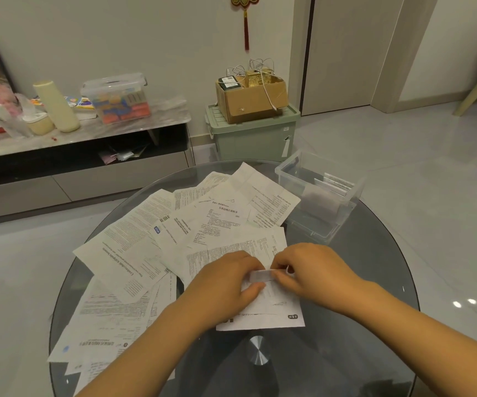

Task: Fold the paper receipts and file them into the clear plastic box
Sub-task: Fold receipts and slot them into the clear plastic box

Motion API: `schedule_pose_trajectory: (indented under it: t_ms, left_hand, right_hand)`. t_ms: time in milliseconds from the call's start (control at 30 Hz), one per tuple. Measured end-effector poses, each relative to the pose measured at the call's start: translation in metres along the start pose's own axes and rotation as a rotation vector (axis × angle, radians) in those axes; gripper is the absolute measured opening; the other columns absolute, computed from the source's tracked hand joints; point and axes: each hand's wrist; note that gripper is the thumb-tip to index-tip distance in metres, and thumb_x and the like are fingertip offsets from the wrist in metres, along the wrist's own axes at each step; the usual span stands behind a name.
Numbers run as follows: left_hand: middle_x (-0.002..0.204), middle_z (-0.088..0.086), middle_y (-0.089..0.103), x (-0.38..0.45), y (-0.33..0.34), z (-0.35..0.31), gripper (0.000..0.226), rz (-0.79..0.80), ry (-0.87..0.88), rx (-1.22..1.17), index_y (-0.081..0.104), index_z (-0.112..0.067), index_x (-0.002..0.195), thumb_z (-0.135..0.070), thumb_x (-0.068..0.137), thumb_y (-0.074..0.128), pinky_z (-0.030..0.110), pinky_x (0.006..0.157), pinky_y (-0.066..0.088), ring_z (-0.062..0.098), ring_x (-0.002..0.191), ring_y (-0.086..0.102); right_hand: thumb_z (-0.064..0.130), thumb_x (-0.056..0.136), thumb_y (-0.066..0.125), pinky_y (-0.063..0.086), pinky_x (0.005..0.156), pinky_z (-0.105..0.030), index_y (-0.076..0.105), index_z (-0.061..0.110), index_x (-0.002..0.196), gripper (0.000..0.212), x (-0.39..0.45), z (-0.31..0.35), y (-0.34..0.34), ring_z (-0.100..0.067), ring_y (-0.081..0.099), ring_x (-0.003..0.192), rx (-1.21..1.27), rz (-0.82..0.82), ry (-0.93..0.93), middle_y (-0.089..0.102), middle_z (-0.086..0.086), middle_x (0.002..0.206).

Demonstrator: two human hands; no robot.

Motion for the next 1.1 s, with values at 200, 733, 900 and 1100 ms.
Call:
schedule_pose_trajectory:
  t_ms: [200,733,900,1100]
  left_hand:
    - [0.078,-0.017,0.061,0.016,-0.013,-0.004,0.009,-0.147,-0.17,-0.192,0.061,-0.033,0.081,-0.031,0.09,0.06,0.02,0.072,0.045,0.002,0.079,0.058]
    - [0.092,-0.011,0.066,0.112,-0.047,-0.039,0.013,-0.316,-0.037,-0.273,0.065,-0.025,0.101,-0.031,0.092,0.057,0.019,0.074,0.048,0.003,0.081,0.059]
    - [0.113,-0.008,0.055,0.144,-0.039,-0.046,0.027,-0.364,-0.014,-0.323,0.053,-0.023,0.118,-0.028,0.092,0.058,0.013,0.076,0.042,0.004,0.087,0.055]
    - [0.124,-0.005,0.058,0.177,-0.024,-0.054,0.046,-0.199,0.148,0.034,0.061,-0.021,0.12,-0.032,0.087,0.031,0.029,0.099,0.018,0.013,0.119,0.045]
  right_hand:
    - [0.034,0.096,0.046,0.039,0.068,-0.021,0.067,0.021,0.101,0.024,0.009,-0.006,-0.008,-0.008,0.05,0.081,0.089,-0.112,0.027,0.064,0.006,0.096]
    - [0.023,0.088,0.062,0.049,0.071,-0.028,0.07,0.021,0.092,0.01,0.03,-0.058,-0.06,-0.009,0.054,0.074,0.241,-0.509,0.267,0.063,0.009,0.082]
    - [0.015,0.085,0.064,0.049,0.07,-0.03,0.071,0.015,0.086,0.006,0.037,-0.086,-0.068,-0.015,0.057,0.075,0.292,-0.757,0.388,0.064,0.003,0.081]
    - [0.014,0.088,0.06,0.038,0.067,-0.027,0.071,0.011,0.091,0.012,0.047,-0.116,-0.062,-0.022,0.056,0.084,0.127,-0.816,0.522,0.066,-0.005,0.087]
Point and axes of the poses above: each hand's wrist, its own x-axis towards the middle knuckle, its own y-axis out of the palm, z = x × y
